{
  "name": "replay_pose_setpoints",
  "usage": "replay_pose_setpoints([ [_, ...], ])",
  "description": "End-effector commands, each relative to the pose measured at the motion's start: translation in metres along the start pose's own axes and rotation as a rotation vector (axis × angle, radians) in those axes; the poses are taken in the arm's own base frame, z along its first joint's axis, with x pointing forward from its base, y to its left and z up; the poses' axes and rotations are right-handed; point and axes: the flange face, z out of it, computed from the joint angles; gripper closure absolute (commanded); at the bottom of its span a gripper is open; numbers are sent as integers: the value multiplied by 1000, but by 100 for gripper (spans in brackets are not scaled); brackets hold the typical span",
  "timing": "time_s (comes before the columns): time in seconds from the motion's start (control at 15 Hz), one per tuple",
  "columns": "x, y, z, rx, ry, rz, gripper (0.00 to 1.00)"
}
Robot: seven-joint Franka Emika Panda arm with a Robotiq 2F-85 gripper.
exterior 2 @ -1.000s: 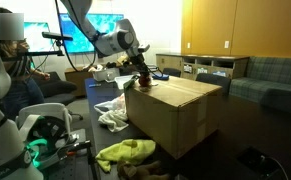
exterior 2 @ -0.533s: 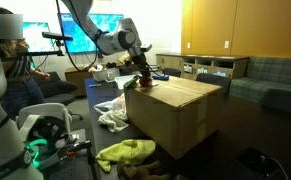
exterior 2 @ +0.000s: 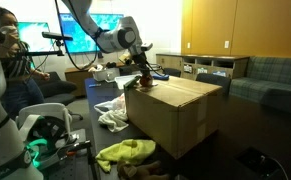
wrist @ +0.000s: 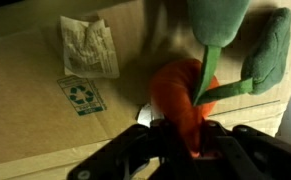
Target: Take all the object from the box and put them on the table and put the objects from the table to the top of the box
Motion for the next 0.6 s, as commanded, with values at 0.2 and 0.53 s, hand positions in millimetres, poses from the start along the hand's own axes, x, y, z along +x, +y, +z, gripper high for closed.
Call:
replay_pose_setpoints([
  [0.2, -27, 19, -39, 7, 30, 74, 87],
  [0.53, -54, 57, -47, -22, 26, 262, 87],
])
